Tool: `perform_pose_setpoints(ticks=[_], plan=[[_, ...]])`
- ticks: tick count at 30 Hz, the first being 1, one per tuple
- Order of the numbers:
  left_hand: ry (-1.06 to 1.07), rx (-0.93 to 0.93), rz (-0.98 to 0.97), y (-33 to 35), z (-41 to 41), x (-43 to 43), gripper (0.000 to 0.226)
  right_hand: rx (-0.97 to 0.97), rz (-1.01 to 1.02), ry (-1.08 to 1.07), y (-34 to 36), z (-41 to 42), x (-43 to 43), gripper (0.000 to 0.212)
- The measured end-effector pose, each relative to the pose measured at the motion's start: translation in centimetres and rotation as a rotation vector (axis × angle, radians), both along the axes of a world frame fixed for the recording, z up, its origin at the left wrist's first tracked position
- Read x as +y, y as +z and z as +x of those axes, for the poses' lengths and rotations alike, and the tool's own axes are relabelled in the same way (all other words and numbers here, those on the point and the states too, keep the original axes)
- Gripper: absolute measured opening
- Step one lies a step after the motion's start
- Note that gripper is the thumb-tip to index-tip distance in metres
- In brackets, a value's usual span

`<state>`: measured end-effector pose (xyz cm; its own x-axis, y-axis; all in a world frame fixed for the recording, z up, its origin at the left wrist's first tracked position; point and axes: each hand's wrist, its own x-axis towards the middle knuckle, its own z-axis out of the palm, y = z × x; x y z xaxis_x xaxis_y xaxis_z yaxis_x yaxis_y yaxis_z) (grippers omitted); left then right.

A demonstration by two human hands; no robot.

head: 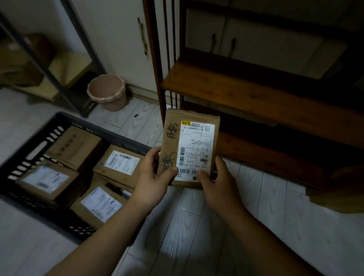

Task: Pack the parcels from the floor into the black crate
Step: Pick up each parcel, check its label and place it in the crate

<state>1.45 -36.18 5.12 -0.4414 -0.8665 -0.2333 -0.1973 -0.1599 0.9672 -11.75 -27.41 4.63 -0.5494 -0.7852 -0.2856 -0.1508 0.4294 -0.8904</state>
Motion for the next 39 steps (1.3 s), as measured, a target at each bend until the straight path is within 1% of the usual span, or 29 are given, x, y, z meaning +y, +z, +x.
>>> perform_pose_setpoints(ticks=[2, 5, 7, 11, 13, 15, 16, 17, 19, 21, 23, 25, 26, 27, 29, 30, 31, 33, 34, 37, 39], plan=[[-0.008, 0.000, 0.053, 5.6, 1.9, 0.1, 0.049, -0.041, 0.027, 0.016, 5.8, 1.8, 0.5, 0.046], [-0.032, 0.005, 0.108, 14.9, 4.9, 0.4, 0.049, -0.011, 0.064, 0.007, 15.1, 4.7, 1.0, 0.049], [-0.021, 0.017, 0.127, 21.3, 7.0, 0.8, 0.048, 0.013, 0.071, 0.011, 21.6, 6.7, 1.3, 0.048], [-0.018, -0.020, 0.133, 32.3, 11.8, 1.6, 0.056, -0.035, 0.083, 0.051, 32.6, 10.3, 2.3, 0.044], [-0.051, -0.041, 0.117, 36.4, 14.1, 2.2, 0.058, -0.048, 0.031, 0.052, 36.8, 11.5, 3.1, 0.056], [-0.105, -0.063, 0.097, 40.3, 16.1, 2.9, 0.058, -0.060, -0.048, -0.005, 40.4, 12.1, 3.9, 0.076], [-0.134, -0.075, 0.088, 42.0, 17.2, 3.4, 0.058, -0.058, -0.080, -0.029, 42.0, 12.4, 4.3, 0.082], [-0.165, -0.080, 0.082, 43.5, 18.1, 3.9, 0.055, -0.043, -0.101, -0.031, 43.5, 12.7, 4.7, 0.083], [-0.213, -0.102, 0.059, 46.2, 20.1, 4.8, 0.049, -0.022, -0.148, 0.003, 45.8, 13.6, 5.4, 0.071], [-0.150, -0.088, 0.009, 48.5, 21.7, 5.9, 0.043, -0.033, -0.179, 0.009, 47.4, 15.4, 6.5, 0.055], [0.012, 0.000, -0.058, 49.9, 23.3, 7.0, 0.043, -0.052, -0.210, -0.022, 48.7, 17.4, 7.7, 0.045], [0.210, 0.061, -0.125, 50.7, 24.5, 7.8, 0.052, -0.049, -0.237, -0.067, 49.8, 19.2, 9.2, 0.039], [0.287, 0.082, -0.138, 50.9, 25.2, 8.1, 0.053, -0.040, -0.236, -0.073, 50.2, 20.2, 9.9, 0.038], [0.326, 0.099, -0.127, 51.2, 25.8, 8.5, 0.048, -0.034, -0.229, -0.069, 50.5, 21.2, 10.5, 0.038], [0.288, 0.110, -0.088, 51.1, 27.4, 8.6, 0.030, -0.021, -0.225, -0.072, 50.6, 23.1, 11.3, 0.039], [0.240, 0.098, -0.077, 50.9, 28.4, 8.4, 0.028, -0.005, -0.228, -0.075, 50.7, 24.1, 11.4, 0.040], [0.183, 0.085, -0.071, 50.8, 29.5, 8.0, 0.034, 0.007, -0.229, -0.072, 50.8, 25.2, 11.2, 0.040], [0.059, 0.059, -0.080, 50.6, 31.8, 6.9, 0.058, 0.013, -0.228, -0.055, 50.8, 27.7, 10.2, 0.039], [0.014, 0.038, -0.093, 50.6, 33.1, 6.2, 0.065, 0.015, -0.228, -0.050, 50.8, 29.1, 9.5, 0.039], [-0.068, -0.010, -0.164, 51.2, 36.9, 3.3, 0.066, 0.027, -0.236, -0.048, 50.5, 33.6, 7.1, 0.039], [-0.105, -0.024, -0.172, 51.7, 39.1, 1.5, 0.066, 0.041, -0.235, -0.042, 50.0, 36.1, 5.6, 0.042]])
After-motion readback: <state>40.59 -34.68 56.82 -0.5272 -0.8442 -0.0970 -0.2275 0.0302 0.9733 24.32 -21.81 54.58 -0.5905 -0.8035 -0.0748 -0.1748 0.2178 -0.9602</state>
